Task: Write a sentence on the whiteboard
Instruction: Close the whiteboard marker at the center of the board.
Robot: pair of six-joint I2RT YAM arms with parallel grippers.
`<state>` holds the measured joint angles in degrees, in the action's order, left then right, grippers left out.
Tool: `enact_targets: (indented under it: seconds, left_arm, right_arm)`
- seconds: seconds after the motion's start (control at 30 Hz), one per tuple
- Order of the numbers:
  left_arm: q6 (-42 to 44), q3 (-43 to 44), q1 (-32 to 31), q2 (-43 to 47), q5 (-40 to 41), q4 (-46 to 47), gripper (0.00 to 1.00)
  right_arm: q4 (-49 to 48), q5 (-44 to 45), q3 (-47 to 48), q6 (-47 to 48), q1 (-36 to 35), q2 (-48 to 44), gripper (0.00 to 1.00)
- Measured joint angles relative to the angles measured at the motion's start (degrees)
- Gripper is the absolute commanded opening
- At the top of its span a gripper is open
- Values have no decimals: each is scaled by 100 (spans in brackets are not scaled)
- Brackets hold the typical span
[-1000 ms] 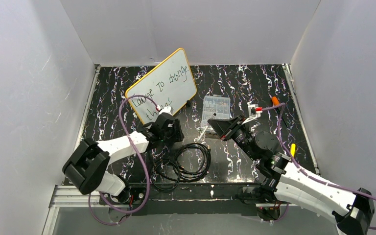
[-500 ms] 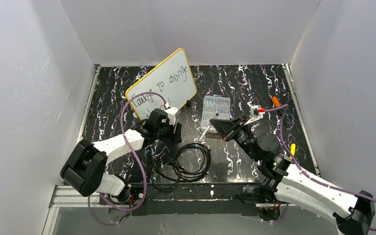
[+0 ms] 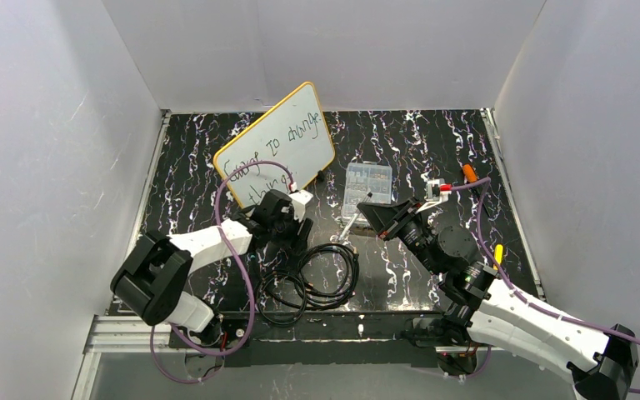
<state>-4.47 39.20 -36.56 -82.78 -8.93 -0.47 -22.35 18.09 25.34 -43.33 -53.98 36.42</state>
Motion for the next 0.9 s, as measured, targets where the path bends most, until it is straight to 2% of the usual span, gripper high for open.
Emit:
enact_targets:
  seconds: [0.3, 0.63, 0.8, 0.9]
  left_arm:
    - [-15, 0, -214, -63, 376, -153, 55]
    - [-162, 76, -354, -59, 708, -415, 46]
    - [-212, 286, -374, -264, 1088, -568, 35]
    - [-210, 422, -424, -398, 1281, -645, 25]
  right_arm:
    - [0, -2, 0, 0, 0, 2, 1]
    - [2, -2, -4, -4, 0, 0, 1]
    - [11, 0, -7, -2, 0, 0, 1]
    - [42, 0, -7, -2, 0, 0, 1]
